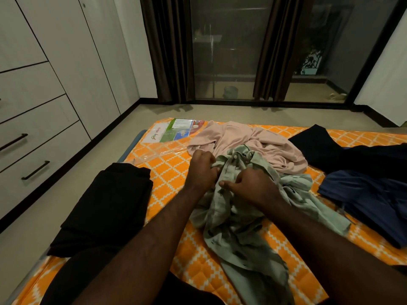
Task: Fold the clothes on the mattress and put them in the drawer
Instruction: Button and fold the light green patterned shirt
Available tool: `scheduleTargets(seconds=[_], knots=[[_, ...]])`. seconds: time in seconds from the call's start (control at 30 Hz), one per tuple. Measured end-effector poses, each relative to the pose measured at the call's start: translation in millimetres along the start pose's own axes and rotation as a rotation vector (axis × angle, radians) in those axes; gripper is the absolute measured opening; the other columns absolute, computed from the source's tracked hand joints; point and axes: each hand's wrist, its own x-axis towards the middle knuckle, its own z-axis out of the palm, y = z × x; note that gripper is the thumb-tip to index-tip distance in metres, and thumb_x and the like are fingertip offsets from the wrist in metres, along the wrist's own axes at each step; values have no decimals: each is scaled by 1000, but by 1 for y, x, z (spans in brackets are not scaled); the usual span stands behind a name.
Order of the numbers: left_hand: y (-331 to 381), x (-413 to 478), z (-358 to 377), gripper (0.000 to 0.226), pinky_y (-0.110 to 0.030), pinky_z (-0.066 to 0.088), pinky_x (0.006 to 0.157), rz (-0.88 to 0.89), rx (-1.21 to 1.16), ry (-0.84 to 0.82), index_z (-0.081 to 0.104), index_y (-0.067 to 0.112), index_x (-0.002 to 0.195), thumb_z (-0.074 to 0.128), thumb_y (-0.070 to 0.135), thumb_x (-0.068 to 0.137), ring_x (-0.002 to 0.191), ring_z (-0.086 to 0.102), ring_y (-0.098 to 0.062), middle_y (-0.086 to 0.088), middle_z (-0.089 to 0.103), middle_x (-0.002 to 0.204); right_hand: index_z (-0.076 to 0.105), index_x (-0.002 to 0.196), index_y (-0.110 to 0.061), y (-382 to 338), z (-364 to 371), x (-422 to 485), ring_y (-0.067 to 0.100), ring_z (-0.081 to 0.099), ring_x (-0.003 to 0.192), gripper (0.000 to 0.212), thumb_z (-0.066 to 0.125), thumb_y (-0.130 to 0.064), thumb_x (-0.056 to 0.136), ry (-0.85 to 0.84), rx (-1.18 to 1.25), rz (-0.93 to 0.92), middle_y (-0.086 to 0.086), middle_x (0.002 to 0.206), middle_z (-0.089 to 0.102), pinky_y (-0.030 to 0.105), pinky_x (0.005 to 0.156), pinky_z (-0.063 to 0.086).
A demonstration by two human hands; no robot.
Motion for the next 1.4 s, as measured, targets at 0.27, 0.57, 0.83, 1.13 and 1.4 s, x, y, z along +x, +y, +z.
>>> scheduleTargets(seconds=[0.27, 0.57, 0.83, 1.13, 1.4], knots=[[-3, -3, 6, 32, -40, 56, 77, -159, -103, 4, 65, 10, 84, 84, 19, 60, 88, 61, -24, -9, 63, 95, 56, 54, -20, -7, 11, -8, 15, 60, 53, 56, 68, -69, 80, 55, 21, 64, -3, 52, 55, 26, 47, 31], [1, -6, 8, 16, -21, 34, 67, 123, -43, -55, 70, 6, 78, 75, 2, 64, 83, 58, -22, -8, 67, 84, 43, 119, -20, -20, 24, -17, 28, 64, 97, 74, 66, -73, 72, 147, 216, 182, 4, 108, 65, 39, 78, 53], [4, -10, 4, 11, -34, 47, 70, 237, -16, -43, 75, 8, 87, 74, 7, 76, 78, 62, -22, -9, 72, 83, 56, 112, -23, -28, 24, -20, 25, 63, 99, 45, 59, -57, 83, 162, -38, -16, 3, 105, 63, 36, 77, 50], [3, -9, 6, 12, -33, 48, 68, 193, -2, -32, 74, 14, 93, 72, 11, 82, 81, 66, -21, -5, 74, 86, 64, 90, -15, -15, 25, -11, 23, 65, 81, 31, 65, -45, 85, 84, 100, 131, 4, 86, 66, 29, 63, 42], [5, -13, 8, 10, -32, 45, 62, 197, 29, -121, 67, 19, 81, 63, 10, 85, 71, 60, -17, 1, 67, 76, 67, 66, -16, -13, 25, -4, 11, 61, 54, 28, 75, -34, 85, 61, 219, 206, -1, 59, 63, 27, 48, 47]])
